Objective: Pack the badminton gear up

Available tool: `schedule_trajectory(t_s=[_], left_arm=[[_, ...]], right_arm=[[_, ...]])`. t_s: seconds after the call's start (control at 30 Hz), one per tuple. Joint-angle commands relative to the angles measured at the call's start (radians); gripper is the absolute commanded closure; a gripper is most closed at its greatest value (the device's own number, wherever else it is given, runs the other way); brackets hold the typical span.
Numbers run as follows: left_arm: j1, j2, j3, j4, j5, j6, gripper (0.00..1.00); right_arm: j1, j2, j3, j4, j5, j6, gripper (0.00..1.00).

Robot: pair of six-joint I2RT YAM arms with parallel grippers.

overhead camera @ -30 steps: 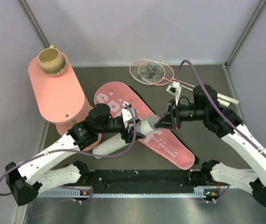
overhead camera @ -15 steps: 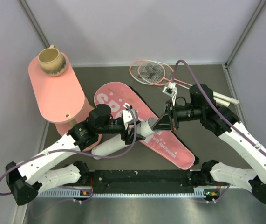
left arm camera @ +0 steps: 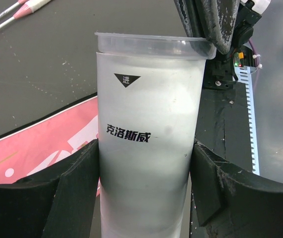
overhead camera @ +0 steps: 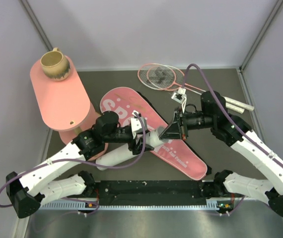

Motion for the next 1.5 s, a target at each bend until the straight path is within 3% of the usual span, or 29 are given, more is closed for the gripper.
schedule_trajectory(t_s=[0.0,0.5,1.13,1.47], left_arm=[[-0.005,-0.027,0.000,0.090,0.027,0.007,0.99],[-0.006,-0.055,-0.009,0.107,0.029,0.009,0.99],[-0.011,-0.123,-0.081,0.205,0.067,0.037,1.00],[-0.014,-0.165,-0.123,0.272,0.138,0.063,1.00]], right_arm=[[0.022,-0.015,-0.029,0.042,0.047,0.021,1.00],[0.022,-0.069,-0.084,0.047,0.038,0.061,1.00],[0.020,-0.069,-0.160,0.277,-0.185,0.219,1.00],[0.020,-0.055,-0.195,0.303,-0.256,0.249,1.00]])
